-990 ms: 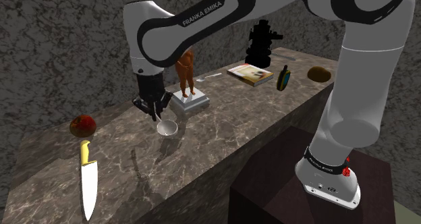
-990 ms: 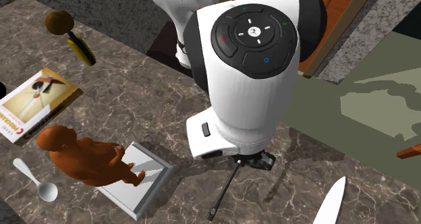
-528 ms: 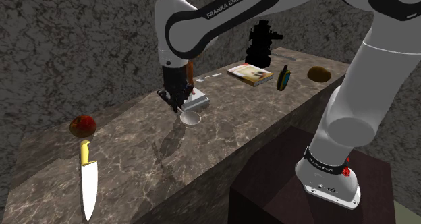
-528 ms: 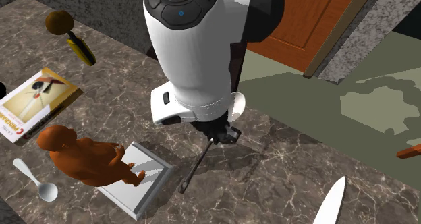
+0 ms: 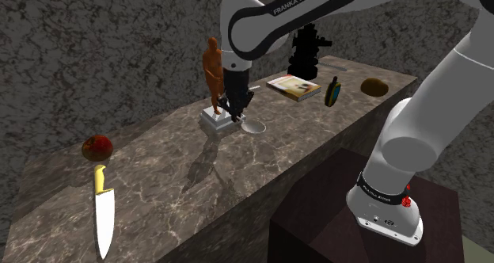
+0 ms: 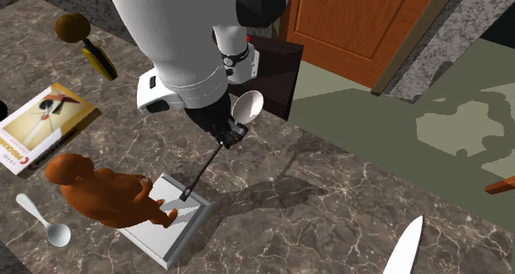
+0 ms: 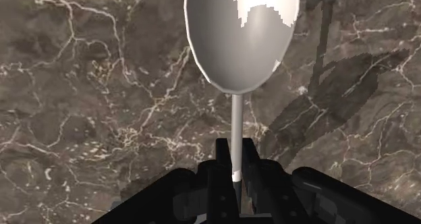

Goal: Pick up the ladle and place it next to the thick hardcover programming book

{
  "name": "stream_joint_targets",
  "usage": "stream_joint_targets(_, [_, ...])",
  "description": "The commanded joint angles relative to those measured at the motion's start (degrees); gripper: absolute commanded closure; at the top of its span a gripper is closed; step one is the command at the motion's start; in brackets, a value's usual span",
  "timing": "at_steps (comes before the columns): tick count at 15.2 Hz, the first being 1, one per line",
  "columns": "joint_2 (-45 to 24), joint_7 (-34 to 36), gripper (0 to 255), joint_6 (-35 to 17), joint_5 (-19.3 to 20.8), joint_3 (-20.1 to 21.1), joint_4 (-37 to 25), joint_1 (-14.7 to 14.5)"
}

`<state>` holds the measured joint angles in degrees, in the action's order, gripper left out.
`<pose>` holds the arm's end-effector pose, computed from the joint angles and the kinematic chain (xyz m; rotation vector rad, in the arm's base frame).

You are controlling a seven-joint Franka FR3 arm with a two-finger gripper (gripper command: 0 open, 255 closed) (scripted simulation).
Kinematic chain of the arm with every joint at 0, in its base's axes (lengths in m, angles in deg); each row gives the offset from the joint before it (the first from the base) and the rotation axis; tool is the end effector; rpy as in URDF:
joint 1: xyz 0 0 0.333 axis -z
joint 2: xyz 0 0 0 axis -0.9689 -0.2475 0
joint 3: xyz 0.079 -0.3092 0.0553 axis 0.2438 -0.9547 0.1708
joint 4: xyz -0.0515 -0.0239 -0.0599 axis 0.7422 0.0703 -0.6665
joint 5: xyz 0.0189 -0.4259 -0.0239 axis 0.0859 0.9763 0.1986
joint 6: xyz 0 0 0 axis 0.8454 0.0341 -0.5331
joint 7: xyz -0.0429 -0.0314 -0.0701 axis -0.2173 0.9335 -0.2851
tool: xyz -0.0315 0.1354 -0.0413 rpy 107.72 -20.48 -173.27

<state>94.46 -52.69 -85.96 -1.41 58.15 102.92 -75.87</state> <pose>0.4807 0.1536 0.4021 -3.0056 0.3945 0.0167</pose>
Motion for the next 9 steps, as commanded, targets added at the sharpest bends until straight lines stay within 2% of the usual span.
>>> stream_joint_targets(1, [3.44,-3.39,255,0.42,-0.47,-2.07,3.44,0.89])
stream_joint_targets(9, [12.78,-14.21,255,2.94,1.37,-10.10,11.78,4.84])
